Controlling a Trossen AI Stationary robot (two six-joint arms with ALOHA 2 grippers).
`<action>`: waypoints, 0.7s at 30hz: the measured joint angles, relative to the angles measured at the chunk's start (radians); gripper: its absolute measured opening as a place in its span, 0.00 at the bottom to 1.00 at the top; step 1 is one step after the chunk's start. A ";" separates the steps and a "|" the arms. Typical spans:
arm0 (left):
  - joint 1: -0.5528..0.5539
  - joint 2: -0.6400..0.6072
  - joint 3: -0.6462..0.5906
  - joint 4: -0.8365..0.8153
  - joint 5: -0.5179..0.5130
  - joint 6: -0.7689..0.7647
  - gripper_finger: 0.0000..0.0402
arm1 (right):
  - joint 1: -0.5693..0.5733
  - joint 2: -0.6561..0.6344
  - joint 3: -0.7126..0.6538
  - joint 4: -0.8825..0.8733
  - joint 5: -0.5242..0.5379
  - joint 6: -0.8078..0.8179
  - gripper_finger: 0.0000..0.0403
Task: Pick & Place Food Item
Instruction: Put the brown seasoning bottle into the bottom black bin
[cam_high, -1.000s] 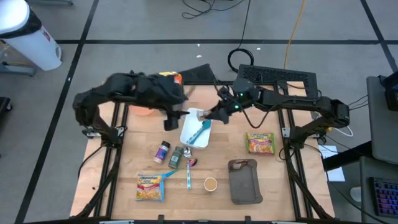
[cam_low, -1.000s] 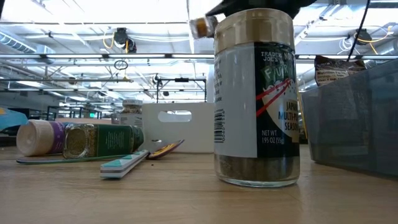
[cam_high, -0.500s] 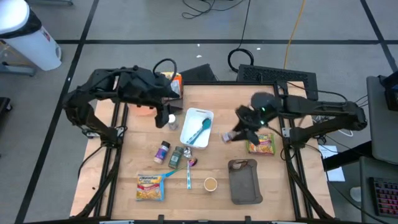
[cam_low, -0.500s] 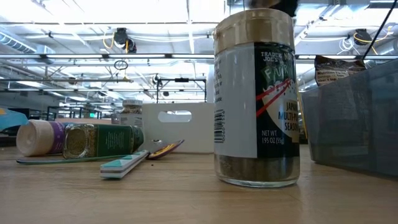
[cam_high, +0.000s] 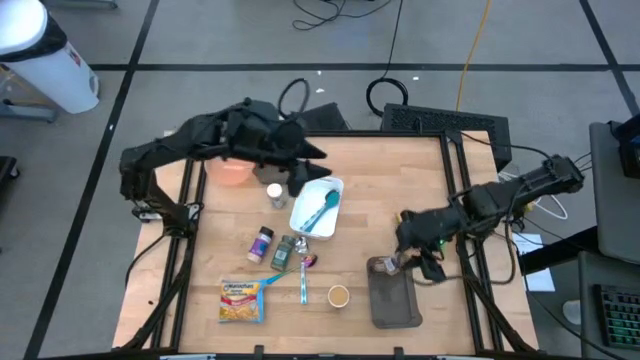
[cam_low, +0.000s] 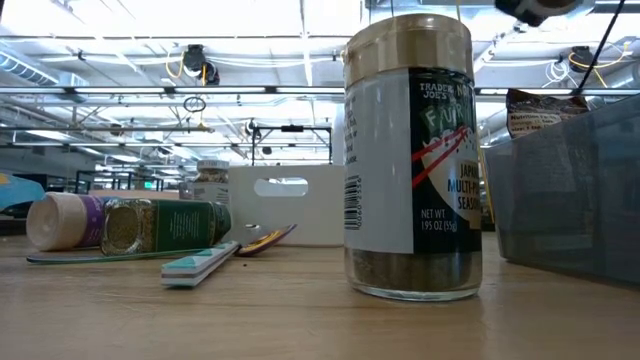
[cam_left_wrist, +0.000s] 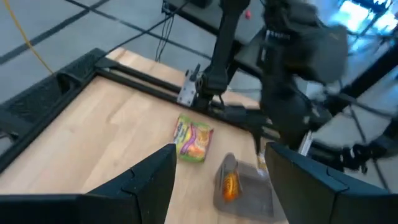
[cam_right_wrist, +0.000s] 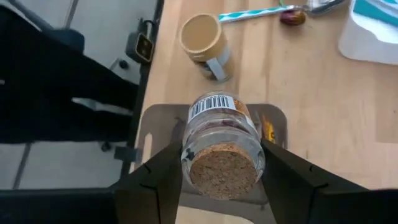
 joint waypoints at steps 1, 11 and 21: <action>0.004 0.001 -0.029 0.039 0.003 -0.011 0.64 | 0.021 0.012 0.012 -0.013 0.016 0.001 0.42; 0.042 0.000 -0.341 0.308 0.127 -0.095 0.64 | 0.111 0.218 0.254 -0.316 0.093 -0.131 0.42; 0.068 0.000 -0.558 0.578 0.245 -0.149 0.64 | 0.159 0.376 0.358 -0.438 0.083 -0.193 0.42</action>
